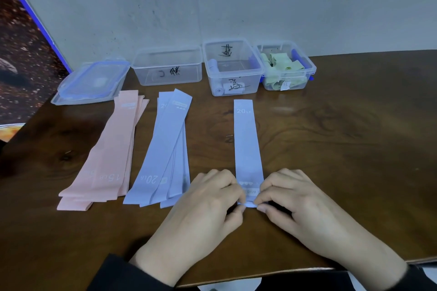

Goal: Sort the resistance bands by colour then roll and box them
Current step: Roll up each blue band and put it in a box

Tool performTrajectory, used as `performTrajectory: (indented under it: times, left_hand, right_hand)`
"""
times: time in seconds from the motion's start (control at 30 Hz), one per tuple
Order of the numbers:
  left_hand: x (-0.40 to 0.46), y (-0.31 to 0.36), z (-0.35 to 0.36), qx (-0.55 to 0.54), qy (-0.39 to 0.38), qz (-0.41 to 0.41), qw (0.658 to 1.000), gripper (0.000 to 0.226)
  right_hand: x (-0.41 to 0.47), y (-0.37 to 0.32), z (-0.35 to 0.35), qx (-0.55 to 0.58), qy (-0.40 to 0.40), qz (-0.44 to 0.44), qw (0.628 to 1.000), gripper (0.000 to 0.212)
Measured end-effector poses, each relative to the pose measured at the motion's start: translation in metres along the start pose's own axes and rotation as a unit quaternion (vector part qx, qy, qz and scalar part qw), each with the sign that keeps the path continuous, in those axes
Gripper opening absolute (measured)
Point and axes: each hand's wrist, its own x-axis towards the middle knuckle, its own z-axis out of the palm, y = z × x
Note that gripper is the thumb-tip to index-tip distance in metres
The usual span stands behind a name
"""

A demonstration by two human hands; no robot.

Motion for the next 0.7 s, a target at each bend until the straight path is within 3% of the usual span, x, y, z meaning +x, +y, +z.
performTrajectory:
  times: [0.2, 0.43, 0.7]
  left_hand:
    - [0.0005, 0.0031, 0.0009, 0.009, 0.021, -0.009, 1.000, 0.020]
    - [0.0038, 0.0045, 0.0023, 0.002, 0.032, -0.032, 0.999, 0.010]
    - [0.0096, 0.0059, 0.0051, 0.013, 0.061, -0.059, 0.996, 0.008]
  right_hand:
    - [0.0023, 0.0016, -0.0008, 0.014, -0.007, 0.017, 1.000, 0.017]
    - [0.0084, 0.0004, -0.0046, 0.017, -0.010, 0.028, 0.999, 0.010]
    - [0.0060, 0.0000, -0.0009, 0.012, 0.012, 0.038, 0.999, 0.021]
